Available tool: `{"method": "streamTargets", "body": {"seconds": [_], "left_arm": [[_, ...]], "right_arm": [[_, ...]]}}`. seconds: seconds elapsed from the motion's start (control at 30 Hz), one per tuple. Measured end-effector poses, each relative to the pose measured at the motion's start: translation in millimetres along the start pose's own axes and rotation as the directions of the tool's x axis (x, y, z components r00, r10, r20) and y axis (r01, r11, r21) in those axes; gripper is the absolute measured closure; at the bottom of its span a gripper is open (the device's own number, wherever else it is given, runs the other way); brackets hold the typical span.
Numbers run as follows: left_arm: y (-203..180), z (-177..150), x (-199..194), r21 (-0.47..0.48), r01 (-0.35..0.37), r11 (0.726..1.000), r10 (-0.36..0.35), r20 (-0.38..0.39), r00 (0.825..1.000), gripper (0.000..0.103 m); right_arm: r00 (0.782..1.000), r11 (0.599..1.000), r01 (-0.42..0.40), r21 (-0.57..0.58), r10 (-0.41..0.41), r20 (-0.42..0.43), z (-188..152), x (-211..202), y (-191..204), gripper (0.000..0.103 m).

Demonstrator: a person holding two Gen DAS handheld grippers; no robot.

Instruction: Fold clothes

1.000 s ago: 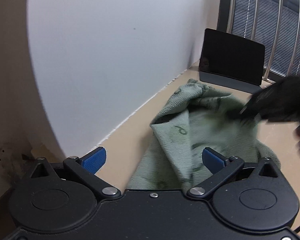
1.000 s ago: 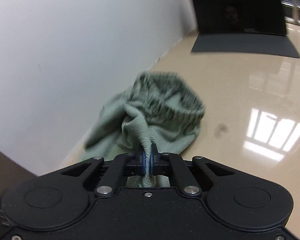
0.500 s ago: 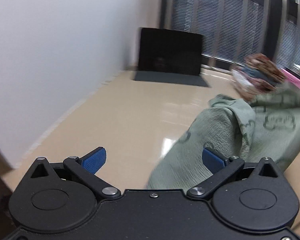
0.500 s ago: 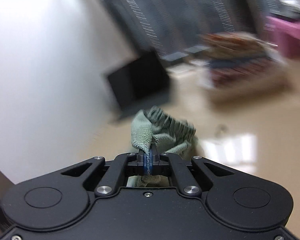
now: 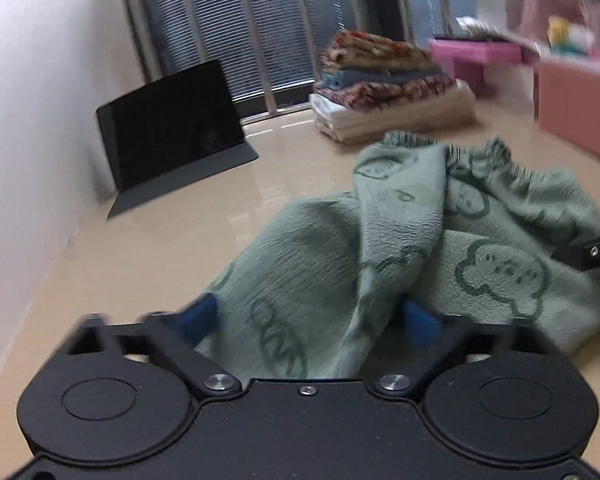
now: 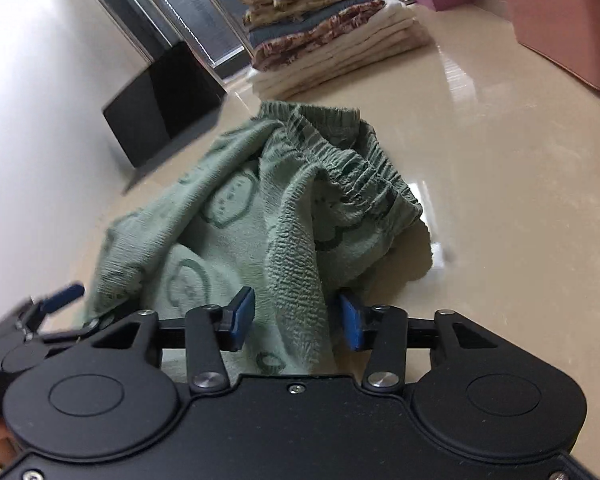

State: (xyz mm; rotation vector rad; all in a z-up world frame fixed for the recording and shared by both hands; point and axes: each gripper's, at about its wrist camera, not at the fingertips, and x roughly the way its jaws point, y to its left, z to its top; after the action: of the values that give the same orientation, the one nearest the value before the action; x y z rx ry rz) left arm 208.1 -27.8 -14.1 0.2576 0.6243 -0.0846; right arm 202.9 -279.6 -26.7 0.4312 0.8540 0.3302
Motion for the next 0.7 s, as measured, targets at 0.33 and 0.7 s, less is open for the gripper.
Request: {"method": "streamTargets", "body": {"seconds": [0.33,0.7], "left_arm": [[85,79,-4,-0.137,-0.099,0.986,0.111,0.085,0.990,0.100],[143,182,-77,-0.152,-0.249,0.956,0.285,0.295,0.912,0.101]], "right_arm": [[0.991,0.990,0.033,-0.135,-0.015,0.133,47,-23,13,0.102],[0.977,0.986,-0.097,-0.135,0.120,0.176,61,-89,14,0.102]]}}
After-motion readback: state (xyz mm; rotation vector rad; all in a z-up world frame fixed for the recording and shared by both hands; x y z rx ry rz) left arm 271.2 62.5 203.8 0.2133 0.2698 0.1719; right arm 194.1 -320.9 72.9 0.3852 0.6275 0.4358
